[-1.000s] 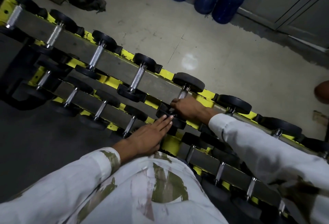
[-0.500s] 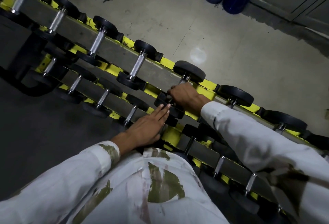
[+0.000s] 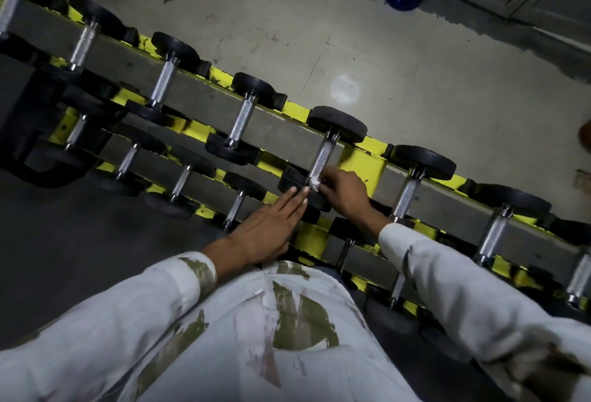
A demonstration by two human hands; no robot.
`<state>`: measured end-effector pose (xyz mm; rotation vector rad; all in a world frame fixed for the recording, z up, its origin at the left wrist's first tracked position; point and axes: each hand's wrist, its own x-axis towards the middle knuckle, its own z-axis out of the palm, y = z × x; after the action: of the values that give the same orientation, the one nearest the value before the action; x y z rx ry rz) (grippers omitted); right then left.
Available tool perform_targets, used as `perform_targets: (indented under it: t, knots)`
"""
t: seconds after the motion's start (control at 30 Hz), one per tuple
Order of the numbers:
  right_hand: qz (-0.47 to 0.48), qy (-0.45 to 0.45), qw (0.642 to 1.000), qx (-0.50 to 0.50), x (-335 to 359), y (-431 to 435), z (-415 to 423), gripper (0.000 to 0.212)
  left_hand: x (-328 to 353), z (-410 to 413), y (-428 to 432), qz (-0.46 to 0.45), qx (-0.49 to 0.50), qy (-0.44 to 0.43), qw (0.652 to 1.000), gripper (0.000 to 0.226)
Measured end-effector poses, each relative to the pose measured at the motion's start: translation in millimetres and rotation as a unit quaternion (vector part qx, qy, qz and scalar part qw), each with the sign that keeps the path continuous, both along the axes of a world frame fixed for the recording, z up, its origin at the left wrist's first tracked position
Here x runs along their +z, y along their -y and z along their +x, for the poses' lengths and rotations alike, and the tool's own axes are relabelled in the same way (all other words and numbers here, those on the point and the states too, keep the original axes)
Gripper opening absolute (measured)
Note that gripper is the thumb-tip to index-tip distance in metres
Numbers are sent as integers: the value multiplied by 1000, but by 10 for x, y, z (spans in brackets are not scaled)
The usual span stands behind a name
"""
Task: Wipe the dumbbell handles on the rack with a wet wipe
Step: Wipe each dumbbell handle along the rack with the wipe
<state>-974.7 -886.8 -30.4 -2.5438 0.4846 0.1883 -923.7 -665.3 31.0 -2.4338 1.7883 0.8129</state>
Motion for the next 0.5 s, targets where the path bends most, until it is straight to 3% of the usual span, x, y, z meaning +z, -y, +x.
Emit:
perform_targets:
  t: [0.1, 0.33, 0.4, 0.5]
  knots:
    - [133, 6, 977, -169, -132, -88, 29, 12, -12, 27, -7, 6, -10, 1, 1000, 90]
    - [251, 27, 921, -298, -397, -123, 28, 16, 3, 104, -24, 10, -31, -5, 999, 89]
    - [319, 46, 886, -334, -413, -112, 44, 20, 1, 109, -28, 14, -35, -3, 999, 91]
    - [459, 71, 781, -417, -347, -61, 198, 19, 4, 117, -25, 18, -39, -4, 999, 93]
